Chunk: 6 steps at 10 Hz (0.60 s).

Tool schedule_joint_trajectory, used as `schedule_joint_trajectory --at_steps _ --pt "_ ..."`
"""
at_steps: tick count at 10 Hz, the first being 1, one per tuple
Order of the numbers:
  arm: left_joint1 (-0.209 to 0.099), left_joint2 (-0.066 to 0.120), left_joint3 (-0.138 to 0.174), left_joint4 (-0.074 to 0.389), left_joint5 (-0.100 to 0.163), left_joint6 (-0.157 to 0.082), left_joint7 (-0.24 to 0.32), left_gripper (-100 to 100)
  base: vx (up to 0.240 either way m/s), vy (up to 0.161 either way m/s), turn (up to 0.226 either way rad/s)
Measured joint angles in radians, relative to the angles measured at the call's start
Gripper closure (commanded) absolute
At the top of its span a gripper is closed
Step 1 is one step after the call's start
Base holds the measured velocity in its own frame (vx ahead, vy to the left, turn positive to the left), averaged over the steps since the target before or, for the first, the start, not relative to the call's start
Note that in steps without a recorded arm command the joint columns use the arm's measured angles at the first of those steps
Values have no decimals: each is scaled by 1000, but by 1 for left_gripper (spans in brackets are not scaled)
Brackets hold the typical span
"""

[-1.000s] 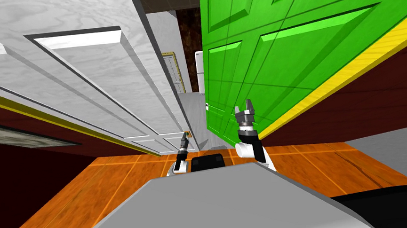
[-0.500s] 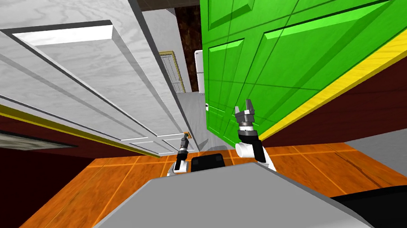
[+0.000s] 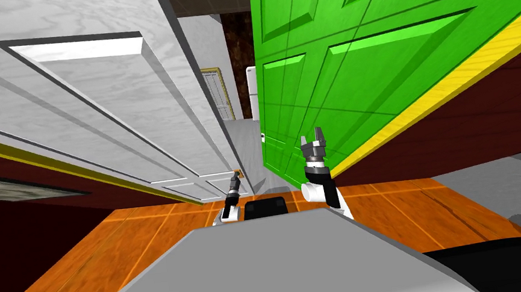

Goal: Push the door open

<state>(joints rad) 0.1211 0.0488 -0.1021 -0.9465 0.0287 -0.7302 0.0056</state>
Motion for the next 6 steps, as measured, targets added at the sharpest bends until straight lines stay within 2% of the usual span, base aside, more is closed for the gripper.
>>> schedule_joint_trajectory --at_steps 2,3,4,6 --pt "-16 -1 36 19 6 -5 -14 100 73 10 -151" --pt "-38 -1 60 48 10 -17 -22 100 75 3 -191" --pt "-35 -2 79 35 13 -13 -31 100 63 17 -22" --pt "-51 -9 115 60 18 -33 -50 100 52 22 -113"
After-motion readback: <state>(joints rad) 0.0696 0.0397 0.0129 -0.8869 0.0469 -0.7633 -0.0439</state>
